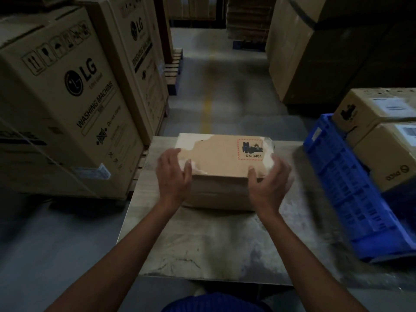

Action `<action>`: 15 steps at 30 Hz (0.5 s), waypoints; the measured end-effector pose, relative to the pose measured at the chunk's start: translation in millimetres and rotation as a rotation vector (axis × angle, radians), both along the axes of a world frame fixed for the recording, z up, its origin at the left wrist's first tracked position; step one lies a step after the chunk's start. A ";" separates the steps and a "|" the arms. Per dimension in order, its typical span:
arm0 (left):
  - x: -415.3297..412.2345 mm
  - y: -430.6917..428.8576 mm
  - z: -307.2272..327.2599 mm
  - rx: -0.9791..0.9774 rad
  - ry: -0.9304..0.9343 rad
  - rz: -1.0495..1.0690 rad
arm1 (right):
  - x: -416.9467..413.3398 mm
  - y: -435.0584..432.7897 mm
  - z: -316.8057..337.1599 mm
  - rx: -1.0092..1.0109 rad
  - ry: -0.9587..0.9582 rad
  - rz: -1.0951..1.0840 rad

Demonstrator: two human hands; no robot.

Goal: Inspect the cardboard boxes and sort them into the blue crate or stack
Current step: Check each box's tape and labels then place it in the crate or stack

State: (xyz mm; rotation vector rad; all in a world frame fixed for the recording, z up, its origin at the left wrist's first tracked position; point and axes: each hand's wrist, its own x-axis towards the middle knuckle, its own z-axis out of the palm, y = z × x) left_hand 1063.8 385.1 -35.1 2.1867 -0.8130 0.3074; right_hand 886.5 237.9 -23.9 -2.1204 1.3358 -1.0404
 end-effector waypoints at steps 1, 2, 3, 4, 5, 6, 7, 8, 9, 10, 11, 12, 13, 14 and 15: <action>-1.2 -1.4 3.0 0.030 -0.078 -0.072 | 7.8 1.2 2.0 -0.075 0.031 0.085; -3.3 -3.5 3.9 0.066 -0.123 -0.138 | 16.5 4.9 4.6 -0.105 0.055 0.187; -5.7 -5.1 3.3 0.109 -0.136 -0.190 | 25.8 10.2 7.0 -0.094 0.081 0.294; -7.3 -5.5 0.6 0.170 -0.131 -0.229 | 35.1 15.7 7.0 -0.072 0.126 0.398; -8.7 -5.7 -3.6 0.253 -0.119 -0.255 | 43.4 20.6 5.6 -0.060 0.223 0.488; -10.0 -5.3 -7.5 0.338 -0.117 -0.268 | 49.4 24.7 2.7 -0.068 0.369 0.551; -10.0 -4.7 -10.5 0.407 -0.114 -0.272 | 52.6 27.7 -1.0 -0.100 0.511 0.584; -8.5 -4.1 -11.4 0.440 -0.102 -0.271 | 52.7 28.4 -4.6 -0.131 0.594 0.597; -6.5 -4.5 -11.0 0.446 -0.083 -0.268 | 51.3 26.7 -6.3 -0.135 0.617 0.597; -4.7 -5.0 -10.3 0.442 -0.077 -0.264 | 49.7 23.8 -6.4 -0.115 0.608 0.594; -3.0 -4.8 -8.6 0.440 -0.098 -0.255 | 49.8 21.3 -6.4 -0.096 0.593 0.597; -1.4 -4.5 -6.7 0.446 -0.126 -0.253 | 51.2 20.7 -5.7 -0.089 0.589 0.594; 0.1 -4.7 -4.6 0.449 -0.151 -0.258 | 52.4 21.7 -3.2 -0.089 0.599 0.582; 2.2 -5.4 -0.3 0.458 -0.163 -0.269 | 54.3 23.3 -0.7 -0.089 0.618 0.573; 4.6 -7.5 8.1 0.480 -0.147 -0.281 | 56.2 24.7 2.3 -0.089 0.640 0.567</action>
